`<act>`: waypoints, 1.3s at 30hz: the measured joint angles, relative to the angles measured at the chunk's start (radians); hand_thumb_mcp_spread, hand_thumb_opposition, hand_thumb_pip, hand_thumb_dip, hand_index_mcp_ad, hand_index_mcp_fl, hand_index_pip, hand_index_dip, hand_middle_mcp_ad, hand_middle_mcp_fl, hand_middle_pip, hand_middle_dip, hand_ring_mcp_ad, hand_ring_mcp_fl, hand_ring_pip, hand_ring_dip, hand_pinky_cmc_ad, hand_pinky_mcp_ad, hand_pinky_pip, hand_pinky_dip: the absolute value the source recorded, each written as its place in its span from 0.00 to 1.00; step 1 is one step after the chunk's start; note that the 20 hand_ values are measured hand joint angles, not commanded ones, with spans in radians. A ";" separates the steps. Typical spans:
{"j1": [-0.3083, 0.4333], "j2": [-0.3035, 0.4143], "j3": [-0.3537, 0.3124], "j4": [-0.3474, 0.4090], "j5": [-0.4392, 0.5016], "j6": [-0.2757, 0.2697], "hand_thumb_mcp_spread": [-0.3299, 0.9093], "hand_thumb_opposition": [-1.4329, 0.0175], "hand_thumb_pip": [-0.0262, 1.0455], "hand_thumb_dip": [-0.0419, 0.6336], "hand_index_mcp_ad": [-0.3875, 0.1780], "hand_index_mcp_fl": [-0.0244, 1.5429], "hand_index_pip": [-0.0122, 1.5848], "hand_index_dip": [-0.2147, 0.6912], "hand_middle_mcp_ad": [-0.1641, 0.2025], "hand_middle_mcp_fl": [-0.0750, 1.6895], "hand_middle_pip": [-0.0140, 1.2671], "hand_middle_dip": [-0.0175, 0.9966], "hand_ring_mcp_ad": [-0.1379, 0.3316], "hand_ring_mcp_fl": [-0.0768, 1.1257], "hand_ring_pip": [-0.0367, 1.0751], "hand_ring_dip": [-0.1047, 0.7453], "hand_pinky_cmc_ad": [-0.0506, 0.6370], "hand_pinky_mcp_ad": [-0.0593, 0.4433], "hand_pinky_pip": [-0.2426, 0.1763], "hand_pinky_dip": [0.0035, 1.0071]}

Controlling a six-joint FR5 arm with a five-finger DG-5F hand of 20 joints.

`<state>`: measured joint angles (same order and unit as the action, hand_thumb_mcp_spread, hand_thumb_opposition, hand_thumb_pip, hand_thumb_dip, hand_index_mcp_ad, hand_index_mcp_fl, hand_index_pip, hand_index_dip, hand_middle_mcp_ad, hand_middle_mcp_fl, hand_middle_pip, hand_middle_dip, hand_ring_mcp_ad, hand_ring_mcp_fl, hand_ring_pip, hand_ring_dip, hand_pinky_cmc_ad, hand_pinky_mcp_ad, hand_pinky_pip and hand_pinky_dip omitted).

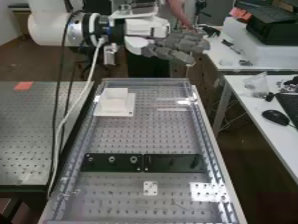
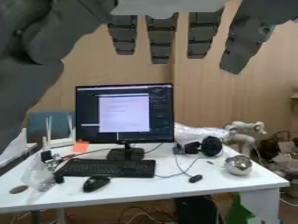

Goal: Grab the chopstick and place it in the clear container

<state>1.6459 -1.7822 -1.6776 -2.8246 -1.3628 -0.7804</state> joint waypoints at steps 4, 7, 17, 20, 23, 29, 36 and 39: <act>-0.028 -0.007 0.022 -0.019 -0.004 0.003 0.38 0.51 0.30 0.06 0.54 0.04 0.02 0.25 0.65 0.04 0.10 0.10 0.68 0.07 0.08 0.08 0.73 0.70 0.21 0.23; -0.038 -0.013 0.031 -0.016 -0.006 0.013 0.38 0.51 0.30 0.06 0.54 0.04 0.02 0.24 0.65 0.04 0.10 0.09 0.68 0.07 0.08 0.06 0.73 0.70 0.21 0.23; -0.036 -0.027 0.033 0.076 0.034 0.060 0.37 0.51 0.33 0.06 0.54 0.04 0.02 0.23 0.64 0.04 0.10 0.09 0.67 0.07 0.08 0.06 0.73 0.70 0.21 0.23; -0.028 -0.024 0.022 0.098 0.070 0.065 0.37 0.51 0.39 0.06 0.53 0.04 0.02 0.23 0.64 0.04 0.10 0.09 0.67 0.07 0.08 0.06 0.73 0.70 0.21 0.23; -0.020 -0.023 0.015 0.130 0.134 0.069 0.36 0.50 0.39 0.05 0.55 0.04 0.03 0.22 0.65 0.04 0.10 0.09 0.68 0.06 0.09 0.06 0.73 0.71 0.21 0.23; -0.009 -0.039 0.039 0.120 0.195 0.054 0.33 0.48 0.41 0.05 0.54 0.04 0.03 0.23 0.65 0.05 0.10 0.09 0.68 0.06 0.09 0.06 0.73 0.71 0.21 0.25; -0.008 -0.061 0.076 0.113 0.201 0.017 0.32 0.48 0.48 0.03 0.54 0.04 0.03 0.23 0.65 0.05 0.10 0.09 0.68 0.07 0.09 0.06 0.73 0.71 0.21 0.26; -0.009 -0.066 0.083 0.114 0.190 0.013 0.31 0.48 0.50 0.04 0.54 0.04 0.04 0.21 0.65 0.04 0.11 0.09 0.67 0.07 0.10 0.06 0.73 0.71 0.21 0.27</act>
<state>1.6373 -1.8482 -1.5948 -2.7109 -1.1730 -0.7671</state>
